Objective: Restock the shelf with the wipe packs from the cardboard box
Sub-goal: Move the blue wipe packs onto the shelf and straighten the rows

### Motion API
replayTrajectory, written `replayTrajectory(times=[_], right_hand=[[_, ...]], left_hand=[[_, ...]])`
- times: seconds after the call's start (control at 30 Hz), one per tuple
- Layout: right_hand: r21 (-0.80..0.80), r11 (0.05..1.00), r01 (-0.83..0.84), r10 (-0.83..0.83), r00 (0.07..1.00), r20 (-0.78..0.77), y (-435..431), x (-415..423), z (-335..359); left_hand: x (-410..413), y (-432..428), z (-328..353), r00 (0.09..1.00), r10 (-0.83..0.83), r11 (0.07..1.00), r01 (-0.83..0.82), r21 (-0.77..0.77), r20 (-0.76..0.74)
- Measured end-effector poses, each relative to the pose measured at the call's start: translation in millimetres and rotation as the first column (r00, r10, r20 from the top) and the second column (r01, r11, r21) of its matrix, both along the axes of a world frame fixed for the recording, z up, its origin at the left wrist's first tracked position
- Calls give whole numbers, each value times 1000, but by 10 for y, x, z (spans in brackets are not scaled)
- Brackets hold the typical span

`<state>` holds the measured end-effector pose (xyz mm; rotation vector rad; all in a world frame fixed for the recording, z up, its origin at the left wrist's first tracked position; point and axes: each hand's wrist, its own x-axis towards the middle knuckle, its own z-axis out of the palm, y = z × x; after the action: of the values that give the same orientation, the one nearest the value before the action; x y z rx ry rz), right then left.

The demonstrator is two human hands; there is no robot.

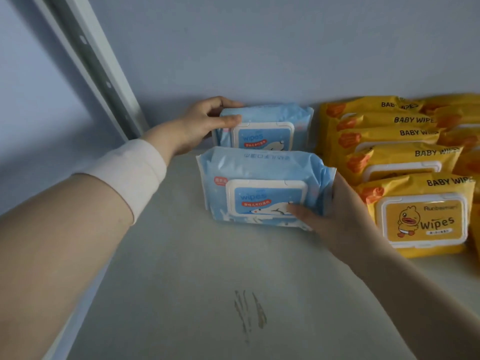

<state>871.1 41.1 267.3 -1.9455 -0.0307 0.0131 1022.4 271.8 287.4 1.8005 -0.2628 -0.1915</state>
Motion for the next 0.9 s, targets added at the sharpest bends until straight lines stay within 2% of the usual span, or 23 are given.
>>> replayTrajectory(times=[0.1,0.27,0.4,0.53,0.63,0.8,0.9], right_hand=[[-87,989,123,-119,991,53,128,123,-84],[-53,952,303,-298,951,78,268,292,-70],[-71,937,342,-336,938,89,291,303,-102],[-65,925,375,-368,925,98,312,294,-147],[-44,914,404,-398,912,96,344,329,-163],[-35,911,412,-407,909,91,372,360,-184],[-39,919,392,-386,917,100,353,319,-197]], left_hand=[[-9,4,76,999,-25,1000,24,-12,-44],[-89,-7,179,998,-54,984,58,166,-26],[-174,-48,238,982,-176,941,188,281,-68],[-204,-66,316,979,-187,877,203,436,-80],[-210,-102,359,987,-156,852,148,502,-28],[-238,-143,353,994,-111,849,82,521,25],[-251,-128,383,990,-122,788,50,614,77]])
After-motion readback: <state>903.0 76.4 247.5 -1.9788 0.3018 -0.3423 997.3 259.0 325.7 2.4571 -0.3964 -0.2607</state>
